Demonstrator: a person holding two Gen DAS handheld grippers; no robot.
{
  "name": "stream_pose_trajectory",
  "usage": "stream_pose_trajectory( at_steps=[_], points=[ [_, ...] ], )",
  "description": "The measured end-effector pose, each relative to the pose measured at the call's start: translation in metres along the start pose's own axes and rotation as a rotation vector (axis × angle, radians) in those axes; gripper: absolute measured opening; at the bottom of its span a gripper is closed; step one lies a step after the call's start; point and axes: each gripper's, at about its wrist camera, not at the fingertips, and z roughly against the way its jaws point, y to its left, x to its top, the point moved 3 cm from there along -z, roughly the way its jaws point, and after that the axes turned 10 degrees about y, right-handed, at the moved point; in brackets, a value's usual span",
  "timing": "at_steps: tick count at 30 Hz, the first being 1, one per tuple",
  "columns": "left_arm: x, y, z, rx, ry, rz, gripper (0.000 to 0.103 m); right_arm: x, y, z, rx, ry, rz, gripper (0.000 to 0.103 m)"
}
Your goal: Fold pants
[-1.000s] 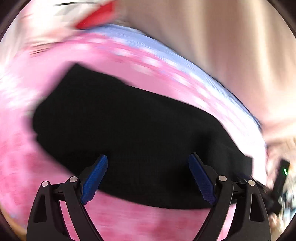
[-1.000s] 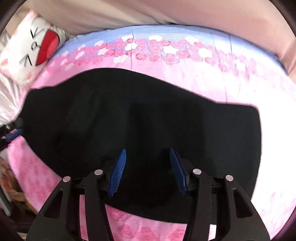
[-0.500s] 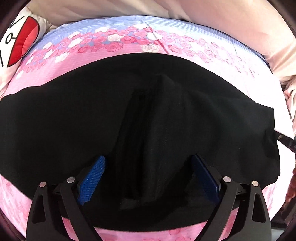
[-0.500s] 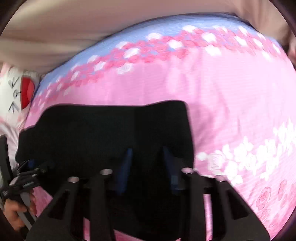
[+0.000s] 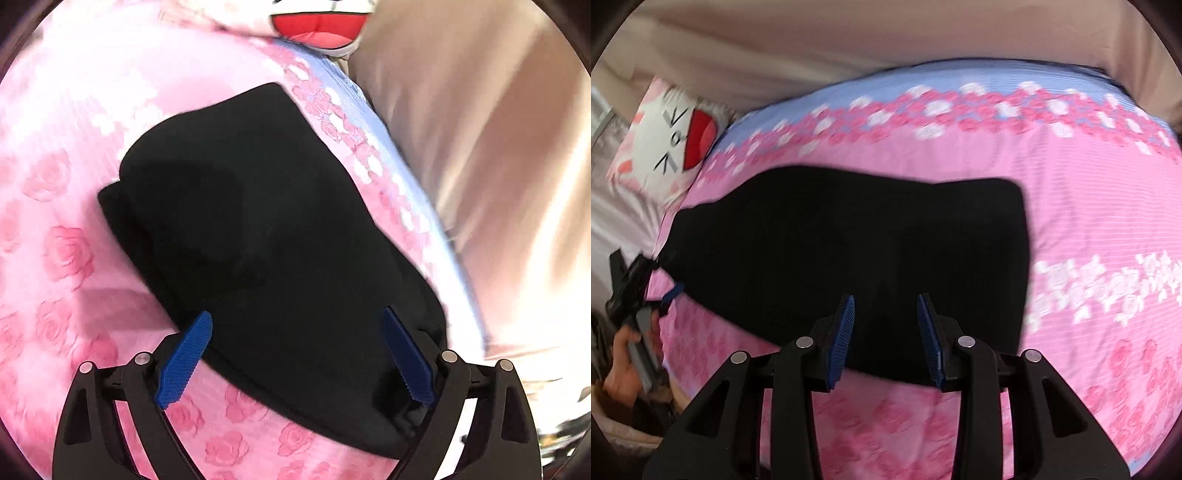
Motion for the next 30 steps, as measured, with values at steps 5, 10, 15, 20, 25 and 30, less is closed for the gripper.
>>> stream_pose_trajectory(
  at_steps=[5, 10, 15, 20, 25, 30],
  points=[
    [-0.006, -0.006, 0.026, -0.067, -0.133, -0.014, 0.089, -0.003, 0.038, -0.002, -0.007, 0.017, 0.080, 0.035],
    [-0.012, 0.012, 0.022, 0.099, -0.163, -0.028, 0.090, -0.007, 0.051, -0.001, -0.031, 0.017, 0.100, 0.034],
    [0.017, 0.053, 0.026, 0.091, -0.184, 0.059, 0.091, -0.009, 0.053, -0.004, -0.037, 0.024, 0.081, 0.035],
    [0.041, 0.041, 0.012, 0.085, -0.222, 0.045, 0.080, -0.011, 0.058, -0.009, -0.045, 0.044, 0.098, 0.035],
    [0.045, 0.003, 0.015, 0.129, -0.263, -0.133, 0.015, -0.011, 0.052, -0.002, -0.050, 0.024, 0.092, 0.034],
    [0.000, -0.125, 0.021, 0.101, -0.254, -0.605, 0.015, -0.007, 0.013, 0.009, -0.043, -0.019, -0.022, 0.034]
  ],
)
